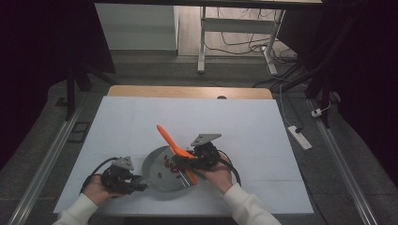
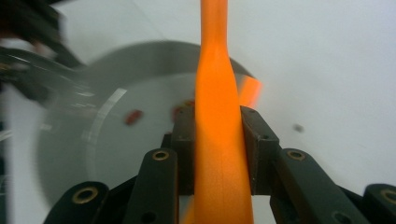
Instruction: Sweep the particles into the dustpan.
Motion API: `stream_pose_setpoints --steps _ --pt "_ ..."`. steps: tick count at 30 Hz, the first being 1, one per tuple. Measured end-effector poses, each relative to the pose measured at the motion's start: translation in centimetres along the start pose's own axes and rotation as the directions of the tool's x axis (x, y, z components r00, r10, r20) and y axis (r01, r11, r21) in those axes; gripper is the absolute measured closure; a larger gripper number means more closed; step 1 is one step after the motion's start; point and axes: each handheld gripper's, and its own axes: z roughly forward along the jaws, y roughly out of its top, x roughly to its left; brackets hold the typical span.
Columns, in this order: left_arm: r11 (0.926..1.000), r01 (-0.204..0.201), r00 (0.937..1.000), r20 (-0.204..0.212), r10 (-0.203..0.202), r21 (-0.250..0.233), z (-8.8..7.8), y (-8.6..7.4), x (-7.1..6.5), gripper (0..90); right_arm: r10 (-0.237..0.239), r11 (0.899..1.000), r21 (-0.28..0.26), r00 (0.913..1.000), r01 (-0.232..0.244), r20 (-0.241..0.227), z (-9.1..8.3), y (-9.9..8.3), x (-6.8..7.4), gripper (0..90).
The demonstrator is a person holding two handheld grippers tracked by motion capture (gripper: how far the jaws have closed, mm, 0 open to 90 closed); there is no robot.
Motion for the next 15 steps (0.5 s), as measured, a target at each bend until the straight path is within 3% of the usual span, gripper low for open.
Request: stream_pose_setpoints --steps 5,9,11,15 --pt "1.0 -0.002 1.0 -0.002 0.002 -0.001 0.0 0.0 0.0 61.9 -0.03 0.999 -0.041 0.9994 0.031 0.015 -0.8 0.6 0.3 69.8" --pt "1.0 -0.002 1.0 -0.002 0.002 -0.001 0.0 0.0 0.0 61.9 -0.013 0.998 -0.064 0.9951 0.019 0.098 -1.9 0.5 -1.0 69.8" --pt "1.0 -0.002 1.0 -0.001 0.002 -0.001 0.0 0.0 0.0 61.9 -0.009 0.998 -0.06 0.987 0.019 0.161 -2.4 0.3 -2.0 69.8" --pt "1.0 0.004 1.0 -0.005 -0.004 -0.006 0.0 0.1 0.1 61.8 0.0 0.999 -0.039 0.9763 0.008 0.216 -2.4 -0.1 -3.6 69.8"
